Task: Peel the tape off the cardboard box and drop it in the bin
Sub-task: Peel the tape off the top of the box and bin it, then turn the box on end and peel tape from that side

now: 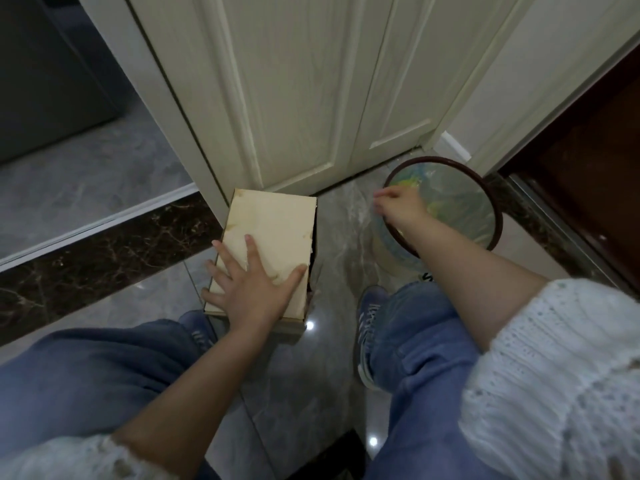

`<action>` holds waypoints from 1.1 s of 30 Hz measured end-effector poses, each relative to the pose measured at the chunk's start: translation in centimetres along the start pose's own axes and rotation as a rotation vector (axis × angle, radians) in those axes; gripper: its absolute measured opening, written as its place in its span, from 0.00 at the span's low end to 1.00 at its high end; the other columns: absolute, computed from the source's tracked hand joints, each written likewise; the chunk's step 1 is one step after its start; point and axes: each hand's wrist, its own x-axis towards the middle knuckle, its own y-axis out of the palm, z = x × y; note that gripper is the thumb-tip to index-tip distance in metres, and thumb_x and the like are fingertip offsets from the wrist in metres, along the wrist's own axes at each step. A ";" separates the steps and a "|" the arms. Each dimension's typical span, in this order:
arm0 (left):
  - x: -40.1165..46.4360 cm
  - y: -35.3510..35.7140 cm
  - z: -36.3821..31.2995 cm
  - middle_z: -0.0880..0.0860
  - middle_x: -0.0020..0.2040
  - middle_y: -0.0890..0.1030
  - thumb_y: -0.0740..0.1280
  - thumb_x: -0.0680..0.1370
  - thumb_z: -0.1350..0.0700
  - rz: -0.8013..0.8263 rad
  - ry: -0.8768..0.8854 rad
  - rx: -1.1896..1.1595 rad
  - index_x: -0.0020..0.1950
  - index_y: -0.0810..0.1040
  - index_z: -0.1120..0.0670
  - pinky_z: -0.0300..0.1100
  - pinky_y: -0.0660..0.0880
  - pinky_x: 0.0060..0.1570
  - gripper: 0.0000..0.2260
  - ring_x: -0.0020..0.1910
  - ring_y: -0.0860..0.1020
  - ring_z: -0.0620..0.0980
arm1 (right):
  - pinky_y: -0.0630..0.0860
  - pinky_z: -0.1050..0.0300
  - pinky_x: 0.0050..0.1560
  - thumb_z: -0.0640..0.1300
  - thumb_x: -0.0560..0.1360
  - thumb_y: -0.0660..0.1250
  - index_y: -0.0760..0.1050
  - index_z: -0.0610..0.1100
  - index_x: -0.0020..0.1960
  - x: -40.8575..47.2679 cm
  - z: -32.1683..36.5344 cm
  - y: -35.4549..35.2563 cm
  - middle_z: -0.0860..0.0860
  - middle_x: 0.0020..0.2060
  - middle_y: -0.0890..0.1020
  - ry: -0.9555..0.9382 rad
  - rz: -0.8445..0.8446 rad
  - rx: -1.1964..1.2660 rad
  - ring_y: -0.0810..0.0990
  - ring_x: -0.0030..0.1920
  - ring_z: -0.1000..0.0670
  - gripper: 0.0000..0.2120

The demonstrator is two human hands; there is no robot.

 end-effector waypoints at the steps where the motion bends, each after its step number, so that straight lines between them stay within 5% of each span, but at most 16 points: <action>1: -0.2 -0.2 0.1 0.55 0.82 0.32 0.54 0.73 0.22 -0.013 0.004 -0.016 0.82 0.40 0.41 0.70 0.46 0.73 0.46 0.81 0.41 0.64 | 0.79 0.53 0.50 0.39 0.79 0.65 0.79 0.43 0.59 -1.4 0.7 1.1 0.44 0.52 0.83 -0.001 0.132 -0.025 0.82 0.50 0.45 0.10; 3: -0.5 -0.9 0.3 0.54 0.84 0.40 0.54 0.78 0.28 -0.060 0.002 -0.076 0.83 0.46 0.43 0.67 0.51 0.73 0.39 0.81 0.48 0.63 | 0.79 0.50 0.50 0.44 0.80 0.66 0.66 0.45 0.74 -4.4 1.8 3.5 0.43 0.59 0.78 0.067 0.357 -0.073 0.82 0.52 0.44 0.24; 6: -0.8 -2.5 1.0 0.54 0.84 0.49 0.57 0.82 0.37 -0.128 -0.053 -0.266 0.83 0.52 0.45 0.64 0.54 0.74 0.32 0.80 0.55 0.61 | 0.78 0.37 0.59 0.54 0.80 0.65 0.54 0.47 0.80 -8.5 2.5 6.4 0.44 0.75 0.66 0.197 0.541 -0.145 0.73 0.68 0.38 0.34; 9: -0.2 -3.2 2.4 0.55 0.82 0.57 0.58 0.84 0.42 -0.106 -0.136 -0.436 0.82 0.58 0.48 0.64 0.55 0.74 0.28 0.79 0.59 0.61 | 0.65 0.34 0.69 0.61 0.79 0.64 0.41 0.47 0.82 -10.8 1.7 8.5 0.44 0.80 0.55 0.268 0.504 -0.142 0.59 0.77 0.35 0.44; 11: 0.4 -3.3 3.7 0.57 0.78 0.66 0.57 0.85 0.44 -0.019 -0.207 -0.601 0.80 0.62 0.50 0.59 0.62 0.72 0.25 0.74 0.66 0.62 | 0.65 0.34 0.69 0.63 0.74 0.69 0.36 0.50 0.81 -11.8 0.4 9.6 0.44 0.80 0.55 0.314 0.475 0.016 0.60 0.76 0.34 0.52; 13: 0.6 -3.5 4.3 0.58 0.73 0.72 0.55 0.86 0.44 0.088 -0.280 -0.741 0.79 0.66 0.53 0.51 0.68 0.65 0.24 0.69 0.72 0.61 | 0.78 0.34 0.56 0.64 0.69 0.74 0.47 0.53 0.81 -12.6 -0.3 10.2 0.45 0.75 0.66 0.385 0.475 0.228 0.73 0.66 0.38 0.52; 16: -0.1 -4.2 4.0 0.59 0.70 0.74 0.53 0.86 0.44 0.148 -0.273 -0.746 0.76 0.69 0.53 0.48 0.69 0.61 0.22 0.65 0.74 0.60 | 0.75 0.52 0.36 0.55 0.77 0.70 0.66 0.51 0.71 -13.2 0.0 9.2 0.50 0.50 0.79 0.311 0.427 0.338 0.79 0.45 0.48 0.26; 19: -1.5 -4.4 3.1 0.56 0.68 0.75 0.55 0.86 0.44 0.165 -0.195 -0.793 0.73 0.72 0.50 0.46 0.68 0.57 0.19 0.58 0.73 0.54 | 0.75 0.51 0.40 0.58 0.74 0.72 0.69 0.50 0.67 -13.0 0.2 8.3 0.47 0.50 0.80 0.327 0.353 0.373 0.80 0.48 0.44 0.26; 23: -1.2 -5.1 2.2 0.54 0.69 0.76 0.56 0.86 0.46 0.065 -0.029 -0.708 0.71 0.76 0.47 0.48 0.67 0.66 0.17 0.69 0.73 0.58 | 0.80 0.40 0.53 0.67 0.53 0.81 0.64 0.49 0.71 -13.1 0.1 8.1 0.45 0.57 0.80 0.376 0.273 0.343 0.81 0.54 0.40 0.53; 26: -0.5 -5.9 1.7 0.58 0.71 0.74 0.55 0.86 0.47 0.041 0.105 -0.554 0.72 0.77 0.44 0.52 0.64 0.73 0.17 0.72 0.69 0.62 | 0.81 0.38 0.44 0.68 0.51 0.82 0.69 0.49 0.68 -13.6 -0.5 7.5 0.43 0.54 0.82 0.438 0.331 0.428 0.83 0.51 0.39 0.51; 29: -0.8 -6.3 1.6 0.54 0.63 0.74 0.58 0.85 0.46 0.017 0.210 -0.479 0.70 0.78 0.39 0.54 0.63 0.73 0.16 0.70 0.69 0.60 | 0.78 0.32 0.52 0.70 0.45 0.82 0.73 0.50 0.66 -13.3 -1.7 7.3 0.43 0.56 0.83 0.461 0.370 0.470 0.83 0.53 0.37 0.54; 33: -1.7 -6.2 1.7 0.47 0.53 0.68 0.58 0.84 0.45 -0.061 0.306 -0.342 0.69 0.77 0.37 0.57 0.55 0.76 0.16 0.66 0.67 0.53 | 0.76 0.33 0.60 0.67 0.55 0.81 0.78 0.47 0.64 -14.0 -3.0 8.0 0.42 0.56 0.84 0.505 0.425 0.519 0.83 0.56 0.38 0.43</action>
